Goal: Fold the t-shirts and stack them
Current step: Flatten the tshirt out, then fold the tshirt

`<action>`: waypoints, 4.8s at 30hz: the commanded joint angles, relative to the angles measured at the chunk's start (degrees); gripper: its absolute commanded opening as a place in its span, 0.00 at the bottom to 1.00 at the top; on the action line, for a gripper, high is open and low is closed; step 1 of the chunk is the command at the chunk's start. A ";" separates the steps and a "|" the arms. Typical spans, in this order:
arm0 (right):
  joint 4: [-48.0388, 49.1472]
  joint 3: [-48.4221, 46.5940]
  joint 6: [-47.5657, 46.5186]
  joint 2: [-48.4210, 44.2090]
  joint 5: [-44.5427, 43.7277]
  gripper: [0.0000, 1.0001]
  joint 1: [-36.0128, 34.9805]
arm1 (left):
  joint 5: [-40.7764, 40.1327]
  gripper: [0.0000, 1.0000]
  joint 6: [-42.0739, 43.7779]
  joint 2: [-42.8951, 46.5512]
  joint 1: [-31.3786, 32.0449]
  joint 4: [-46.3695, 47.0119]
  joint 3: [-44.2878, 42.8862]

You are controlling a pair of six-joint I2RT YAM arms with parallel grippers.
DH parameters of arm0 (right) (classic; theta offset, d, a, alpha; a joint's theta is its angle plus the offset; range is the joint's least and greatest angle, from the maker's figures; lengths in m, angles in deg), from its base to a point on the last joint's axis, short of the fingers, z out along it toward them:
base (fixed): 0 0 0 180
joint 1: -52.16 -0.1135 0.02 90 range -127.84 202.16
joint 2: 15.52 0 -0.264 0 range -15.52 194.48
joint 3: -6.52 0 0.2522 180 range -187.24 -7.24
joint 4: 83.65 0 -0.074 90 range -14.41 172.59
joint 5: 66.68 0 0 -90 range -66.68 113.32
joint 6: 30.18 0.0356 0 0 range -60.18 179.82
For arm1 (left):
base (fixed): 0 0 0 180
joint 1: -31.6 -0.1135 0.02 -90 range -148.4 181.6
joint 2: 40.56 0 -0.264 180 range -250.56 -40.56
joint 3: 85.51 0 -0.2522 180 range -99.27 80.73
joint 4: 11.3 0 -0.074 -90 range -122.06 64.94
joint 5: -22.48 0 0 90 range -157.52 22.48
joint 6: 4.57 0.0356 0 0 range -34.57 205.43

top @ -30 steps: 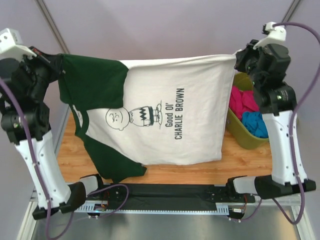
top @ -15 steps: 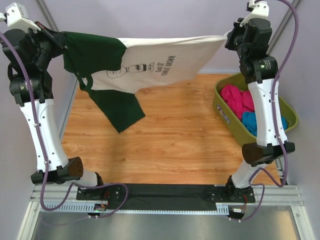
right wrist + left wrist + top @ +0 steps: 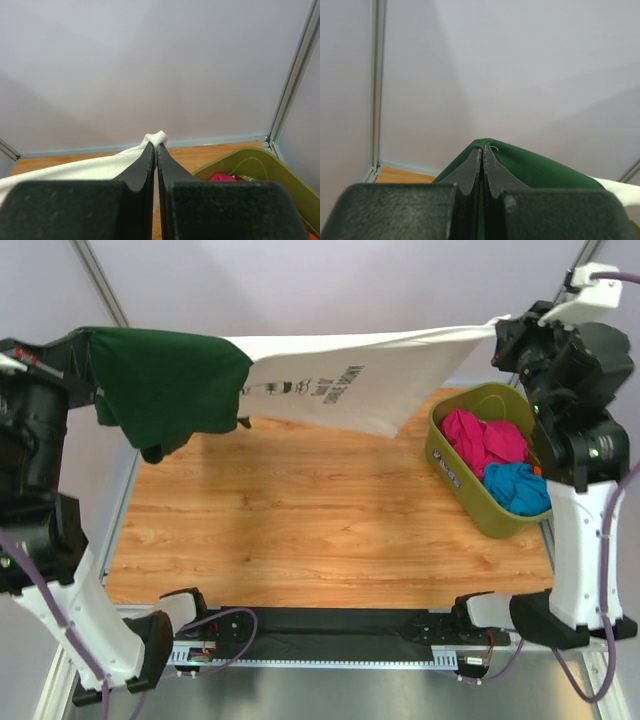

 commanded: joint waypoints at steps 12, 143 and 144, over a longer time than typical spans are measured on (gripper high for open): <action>-2.44 7.17 -3.70 -20.16 -3.27 0.00 -1.44 | -6.69 0.00 -1.33 11.20 -0.45 -11.14 -6.21; 7.31 2.16 -3.53 50.77 -11.79 0.00 -1.45 | 0.70 0.00 -2.65 -48.05 -0.98 13.47 26.49; 7.48 2.51 -3.44 50.68 -11.88 0.00 -1.62 | 0.62 0.00 -2.82 -48.05 -0.98 13.56 26.66</action>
